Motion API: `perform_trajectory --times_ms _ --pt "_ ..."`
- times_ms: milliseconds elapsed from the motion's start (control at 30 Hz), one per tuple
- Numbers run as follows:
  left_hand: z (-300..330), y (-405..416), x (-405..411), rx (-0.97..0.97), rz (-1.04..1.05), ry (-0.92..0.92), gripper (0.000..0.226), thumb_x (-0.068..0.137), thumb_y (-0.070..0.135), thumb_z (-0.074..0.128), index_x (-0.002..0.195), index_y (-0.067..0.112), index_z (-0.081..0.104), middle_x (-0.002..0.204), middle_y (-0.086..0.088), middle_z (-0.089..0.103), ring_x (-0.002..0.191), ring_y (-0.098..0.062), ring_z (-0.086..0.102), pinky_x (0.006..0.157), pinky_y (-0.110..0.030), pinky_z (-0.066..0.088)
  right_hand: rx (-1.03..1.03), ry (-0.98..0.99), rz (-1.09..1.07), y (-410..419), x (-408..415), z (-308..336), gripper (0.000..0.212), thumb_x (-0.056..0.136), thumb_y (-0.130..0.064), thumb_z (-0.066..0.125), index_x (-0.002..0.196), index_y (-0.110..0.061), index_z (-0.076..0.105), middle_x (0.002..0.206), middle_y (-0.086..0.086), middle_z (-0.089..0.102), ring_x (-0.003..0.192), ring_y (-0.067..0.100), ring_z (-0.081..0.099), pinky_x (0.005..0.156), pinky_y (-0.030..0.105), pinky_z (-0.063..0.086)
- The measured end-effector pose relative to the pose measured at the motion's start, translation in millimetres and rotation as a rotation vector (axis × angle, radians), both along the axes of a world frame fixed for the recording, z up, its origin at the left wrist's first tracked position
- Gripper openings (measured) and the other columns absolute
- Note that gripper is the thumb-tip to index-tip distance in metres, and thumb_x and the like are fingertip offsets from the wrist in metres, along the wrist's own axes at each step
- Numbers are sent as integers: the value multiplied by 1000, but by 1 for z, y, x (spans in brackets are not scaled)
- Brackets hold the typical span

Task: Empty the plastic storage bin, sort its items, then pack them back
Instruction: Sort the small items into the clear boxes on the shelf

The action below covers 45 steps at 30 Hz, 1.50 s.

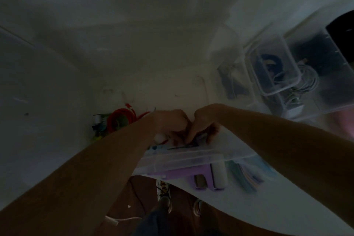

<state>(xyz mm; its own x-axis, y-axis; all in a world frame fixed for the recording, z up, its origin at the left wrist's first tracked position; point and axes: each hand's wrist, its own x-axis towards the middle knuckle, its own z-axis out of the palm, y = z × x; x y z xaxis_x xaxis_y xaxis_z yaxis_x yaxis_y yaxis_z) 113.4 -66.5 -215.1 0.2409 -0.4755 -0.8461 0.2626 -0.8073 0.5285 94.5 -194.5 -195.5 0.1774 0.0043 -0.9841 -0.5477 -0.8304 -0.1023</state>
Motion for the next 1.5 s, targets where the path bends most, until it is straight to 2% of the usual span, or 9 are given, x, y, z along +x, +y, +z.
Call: perform_trajectory --times_ms 167,300,367,500,667,833,1067,1300,1500 --pt "-11 1 2 79 463 286 39 83 29 60 100 -5 70 99 -23 71 88 -36 70 86 -56 55 -1 -1 -176 2 3 -6 24 84 -17 76 99 -2 64 113 16 63 97 27 62 97 38 53" --pt "-18 -6 -3 135 659 271 64 85 59 51 106 0 65 100 -18 70 92 -35 68 88 -53 55 29 39 -234 7 0 -1 44 92 -15 67 130 2 55 137 19 52 127 34 53 107 46 45" --pt "-13 -8 -10 136 663 245 59 91 56 48 107 1 64 100 -17 69 89 -33 67 81 -47 58 46 35 -232 9 -4 1 44 94 -13 64 133 3 51 142 20 47 131 36 47 110 47 41" --pt "-3 -12 -17 127 733 204 30 93 27 46 98 3 63 108 -19 66 98 -33 64 88 -49 56 62 -15 -335 7 -7 7 10 94 -5 61 102 0 57 121 19 53 127 35 51 100 43 50" --pt "29 -21 -12 -1 996 287 16 87 11 54 101 4 54 96 -13 59 83 -26 61 68 -26 53 130 -396 -403 -1 5 42 19 89 -9 68 104 1 63 93 13 63 80 24 63 64 27 54" --pt "70 -26 -5 -430 1335 362 23 94 17 39 86 8 59 80 -10 59 68 -21 60 59 -30 52 95 -880 -298 -2 8 97 27 77 -17 77 101 -5 72 79 -3 65 77 16 63 51 14 45" --pt "137 -45 -29 -939 1260 318 22 91 11 40 90 2 60 82 -12 63 74 -23 65 65 -27 55 35 -1340 -154 -22 -49 170 44 75 -21 75 117 -25 65 99 -8 67 89 10 61 70 14 42" --pt "171 -95 -77 -993 1172 364 26 89 19 48 95 2 67 88 -14 66 84 -24 66 72 -29 54 -63 -1526 -246 -55 -117 207 44 81 -7 66 121 -24 69 111 -2 63 100 17 63 91 29 51" --pt "158 -154 -126 -886 1169 522 38 100 26 44 127 0 54 117 -16 62 110 -28 62 90 -36 53 -92 -1487 -523 -102 -175 204 44 78 -7 67 119 -25 69 109 -4 51 96 10 56 83 8 40"
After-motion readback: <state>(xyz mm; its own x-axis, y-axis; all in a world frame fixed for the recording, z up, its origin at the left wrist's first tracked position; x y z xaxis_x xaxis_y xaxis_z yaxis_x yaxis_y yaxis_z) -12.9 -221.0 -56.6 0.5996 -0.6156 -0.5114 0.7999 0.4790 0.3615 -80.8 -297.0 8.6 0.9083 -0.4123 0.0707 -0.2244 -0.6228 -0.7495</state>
